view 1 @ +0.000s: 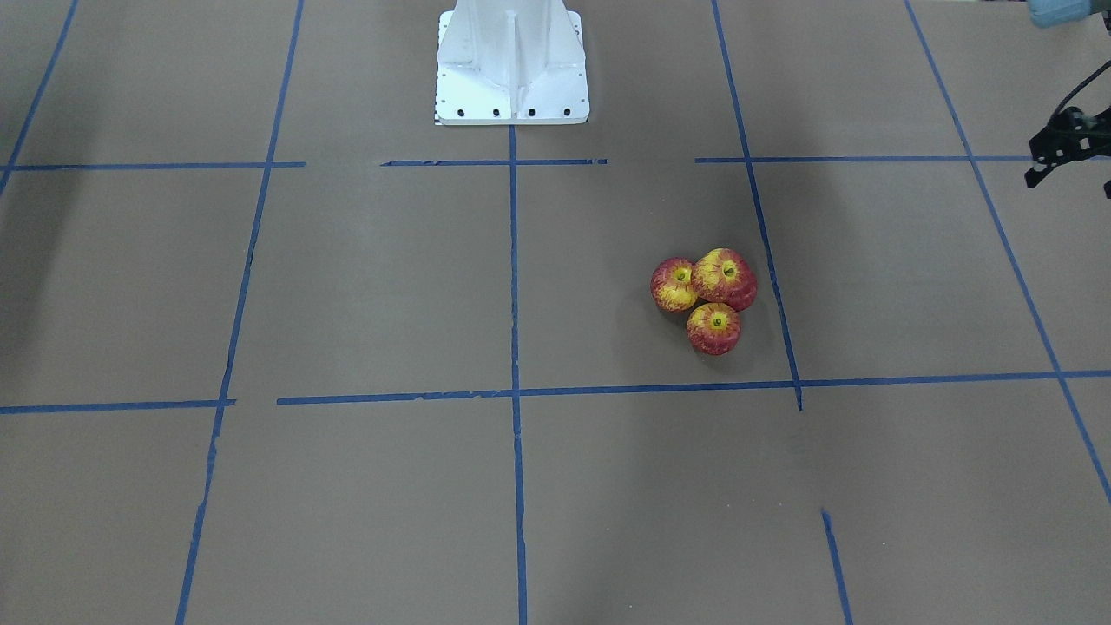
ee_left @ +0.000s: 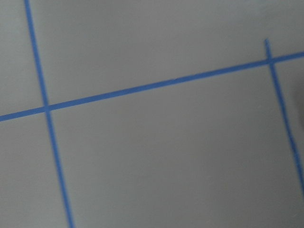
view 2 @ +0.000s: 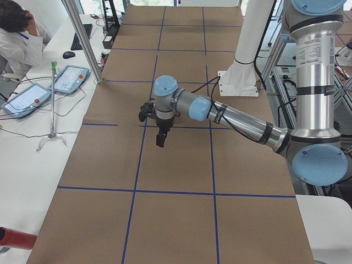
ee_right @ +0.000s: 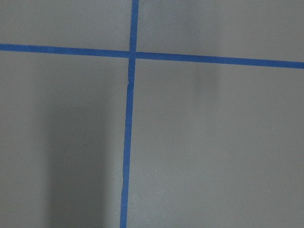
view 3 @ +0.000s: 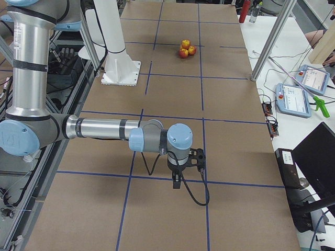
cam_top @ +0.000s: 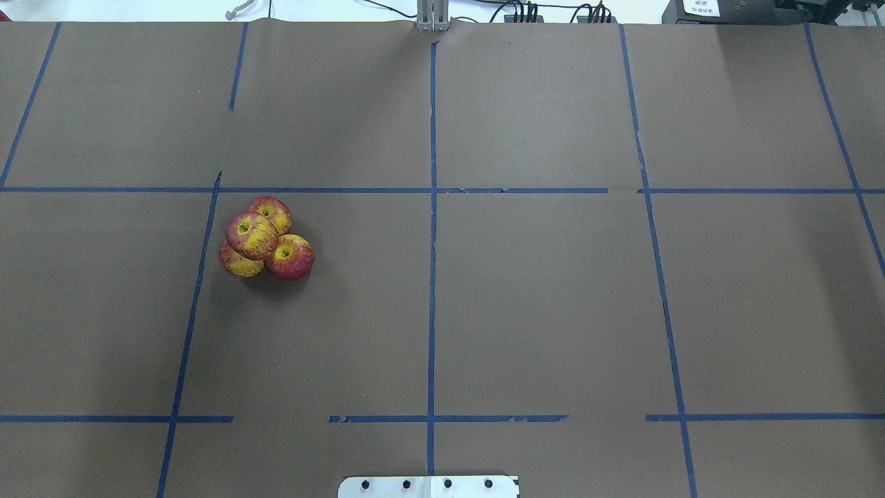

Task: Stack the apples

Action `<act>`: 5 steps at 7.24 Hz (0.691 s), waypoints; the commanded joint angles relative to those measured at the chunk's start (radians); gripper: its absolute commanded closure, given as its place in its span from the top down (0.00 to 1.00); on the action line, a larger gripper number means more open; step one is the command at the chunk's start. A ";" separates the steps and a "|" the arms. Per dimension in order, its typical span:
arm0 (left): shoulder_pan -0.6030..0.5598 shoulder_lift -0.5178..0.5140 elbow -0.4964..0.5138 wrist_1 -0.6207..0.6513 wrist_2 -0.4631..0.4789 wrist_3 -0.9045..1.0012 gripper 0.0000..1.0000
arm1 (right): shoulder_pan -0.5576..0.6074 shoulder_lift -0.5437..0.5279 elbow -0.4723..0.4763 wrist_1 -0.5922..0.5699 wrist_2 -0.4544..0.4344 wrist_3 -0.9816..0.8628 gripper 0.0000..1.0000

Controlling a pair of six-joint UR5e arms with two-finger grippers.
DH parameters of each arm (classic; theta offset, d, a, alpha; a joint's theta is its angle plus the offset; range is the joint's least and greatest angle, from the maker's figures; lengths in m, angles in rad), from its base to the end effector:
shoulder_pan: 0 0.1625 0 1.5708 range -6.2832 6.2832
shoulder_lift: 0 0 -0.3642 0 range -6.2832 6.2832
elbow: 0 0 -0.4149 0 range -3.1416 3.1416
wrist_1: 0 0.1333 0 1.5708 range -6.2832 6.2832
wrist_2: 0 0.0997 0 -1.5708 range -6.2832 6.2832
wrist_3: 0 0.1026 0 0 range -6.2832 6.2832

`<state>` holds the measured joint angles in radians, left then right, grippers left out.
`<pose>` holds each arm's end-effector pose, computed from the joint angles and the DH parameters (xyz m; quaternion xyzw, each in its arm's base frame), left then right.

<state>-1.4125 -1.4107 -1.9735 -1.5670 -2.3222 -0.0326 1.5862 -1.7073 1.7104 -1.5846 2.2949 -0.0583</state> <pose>0.0099 -0.4635 0.4716 0.0756 0.3732 0.1016 0.9191 0.0725 -0.4631 0.5999 0.0080 -0.3541 -0.0182 0.9350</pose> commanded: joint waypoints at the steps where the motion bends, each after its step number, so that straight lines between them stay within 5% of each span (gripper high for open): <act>1: -0.133 0.079 0.120 -0.001 -0.080 0.231 1.00 | 0.000 0.000 0.000 0.000 0.000 0.000 1.00; 5: -0.229 0.093 0.153 0.015 -0.112 0.237 1.00 | 0.000 0.000 0.000 0.000 0.000 0.000 1.00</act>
<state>-1.6144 -1.3200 -1.8224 -1.5553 -2.4318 0.2023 1.5861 -1.7073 1.7104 -1.5846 2.2948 -0.0583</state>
